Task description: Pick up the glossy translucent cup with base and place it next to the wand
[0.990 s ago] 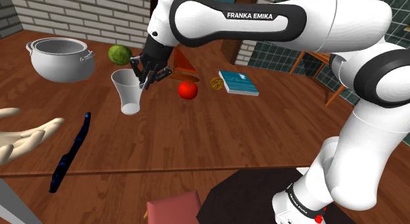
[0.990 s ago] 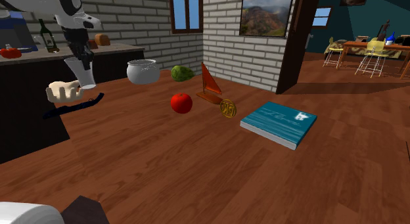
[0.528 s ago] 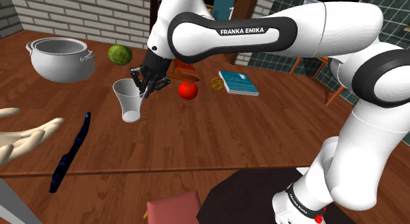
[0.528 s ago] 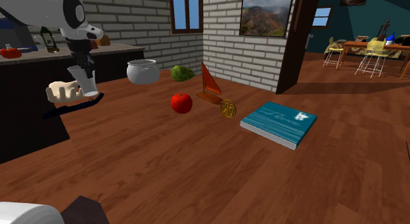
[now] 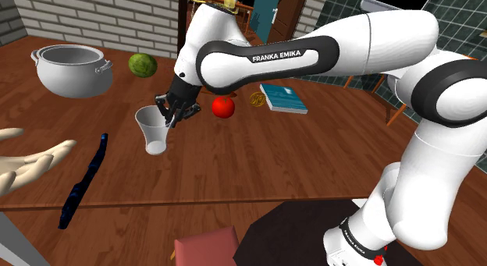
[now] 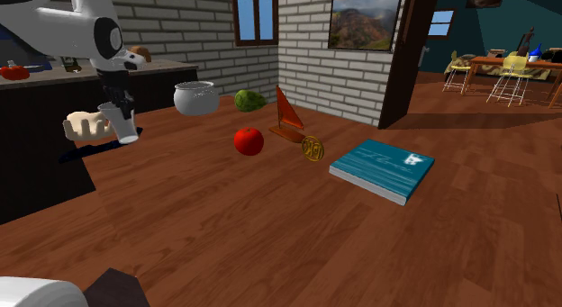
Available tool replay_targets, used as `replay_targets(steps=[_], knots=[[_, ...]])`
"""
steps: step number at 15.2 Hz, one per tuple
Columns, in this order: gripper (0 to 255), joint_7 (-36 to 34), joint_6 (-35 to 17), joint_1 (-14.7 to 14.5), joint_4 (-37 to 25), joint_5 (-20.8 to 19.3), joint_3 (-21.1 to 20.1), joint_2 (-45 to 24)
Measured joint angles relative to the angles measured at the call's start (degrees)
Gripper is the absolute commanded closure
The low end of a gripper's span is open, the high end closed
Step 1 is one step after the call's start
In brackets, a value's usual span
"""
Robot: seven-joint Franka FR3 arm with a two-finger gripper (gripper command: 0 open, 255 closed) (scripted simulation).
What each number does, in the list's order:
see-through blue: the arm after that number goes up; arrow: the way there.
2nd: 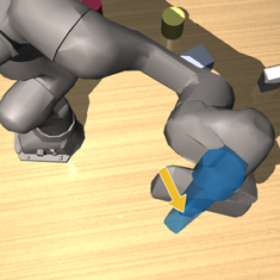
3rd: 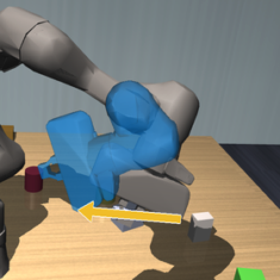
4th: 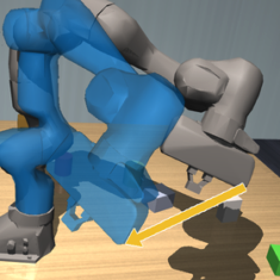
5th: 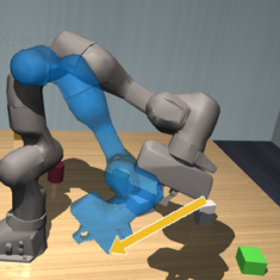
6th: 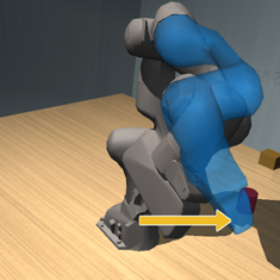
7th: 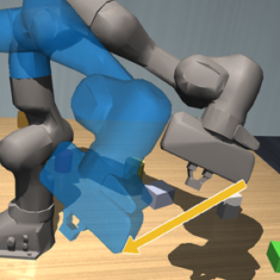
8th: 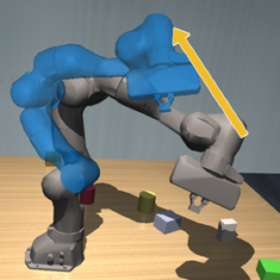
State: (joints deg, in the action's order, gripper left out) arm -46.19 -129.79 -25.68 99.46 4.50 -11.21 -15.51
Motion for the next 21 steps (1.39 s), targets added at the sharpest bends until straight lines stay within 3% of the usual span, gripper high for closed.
replay_targets(steps=[13,19,20,21], knots=[[255,0.66,-8.74,-0.19,5.16,-0.16,0.12,-3.66],[255,0.73,-9.50,-0.20,5.65,-0.15,0.12,-3.90],[0,0.73,-9.51,-0.20,5.65,-0.15,0.12,-3.91],[0,0.72,-9.51,-0.20,5.65,-0.16,0.12,-3.91]])
